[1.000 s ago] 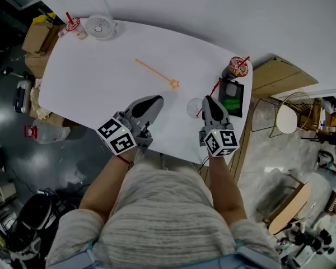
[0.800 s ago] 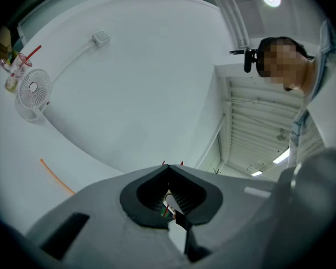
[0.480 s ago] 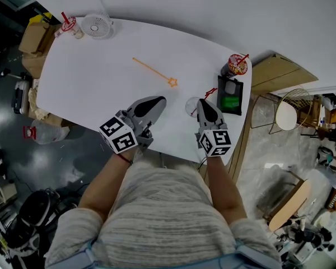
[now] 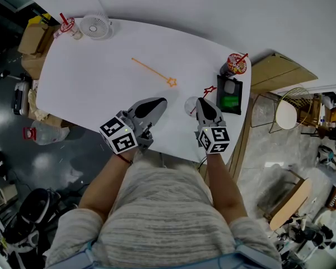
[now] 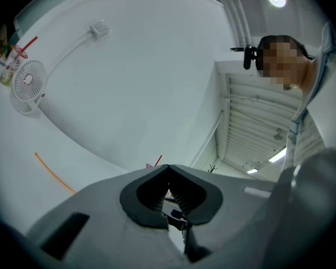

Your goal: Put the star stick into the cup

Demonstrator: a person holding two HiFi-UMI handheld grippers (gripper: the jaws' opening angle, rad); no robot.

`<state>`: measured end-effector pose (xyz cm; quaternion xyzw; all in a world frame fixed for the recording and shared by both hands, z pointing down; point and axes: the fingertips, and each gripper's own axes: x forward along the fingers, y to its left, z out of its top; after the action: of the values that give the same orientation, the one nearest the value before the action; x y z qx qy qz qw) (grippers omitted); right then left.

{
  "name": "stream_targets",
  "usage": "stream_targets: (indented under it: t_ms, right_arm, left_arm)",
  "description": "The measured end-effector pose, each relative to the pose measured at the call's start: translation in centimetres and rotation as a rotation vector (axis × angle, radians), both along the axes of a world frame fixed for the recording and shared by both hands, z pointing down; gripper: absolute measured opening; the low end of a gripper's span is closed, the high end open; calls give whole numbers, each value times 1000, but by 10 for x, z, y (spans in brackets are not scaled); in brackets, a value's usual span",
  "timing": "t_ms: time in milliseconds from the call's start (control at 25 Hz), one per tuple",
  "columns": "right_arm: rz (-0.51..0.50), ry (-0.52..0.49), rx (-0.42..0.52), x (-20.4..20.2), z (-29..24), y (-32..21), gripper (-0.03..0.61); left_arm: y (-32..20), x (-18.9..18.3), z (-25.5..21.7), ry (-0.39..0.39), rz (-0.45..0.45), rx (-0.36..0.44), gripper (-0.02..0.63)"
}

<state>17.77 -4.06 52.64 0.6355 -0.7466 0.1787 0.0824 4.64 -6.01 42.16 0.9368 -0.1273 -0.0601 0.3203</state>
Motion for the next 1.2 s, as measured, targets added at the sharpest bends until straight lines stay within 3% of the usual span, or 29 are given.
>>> stream_targets:
  t_ms: [280, 400, 1080, 1200]
  right_arm:
    - [-28, -19, -14, -3, 3, 1, 21]
    - [-34, -25, -23, -4, 3, 3, 101]
    - [-97, -60, 109, -30, -65, 27, 101]
    - [-114, -47, 140, -34, -78, 32, 57]
  left_arm:
    - [3, 2, -2, -5, 11, 14, 14]
    - [5, 3, -4, -4, 14, 16, 14]
    - [20, 7, -15, 18, 45, 42, 14]
    - [26, 8, -18, -5, 71, 90, 14]
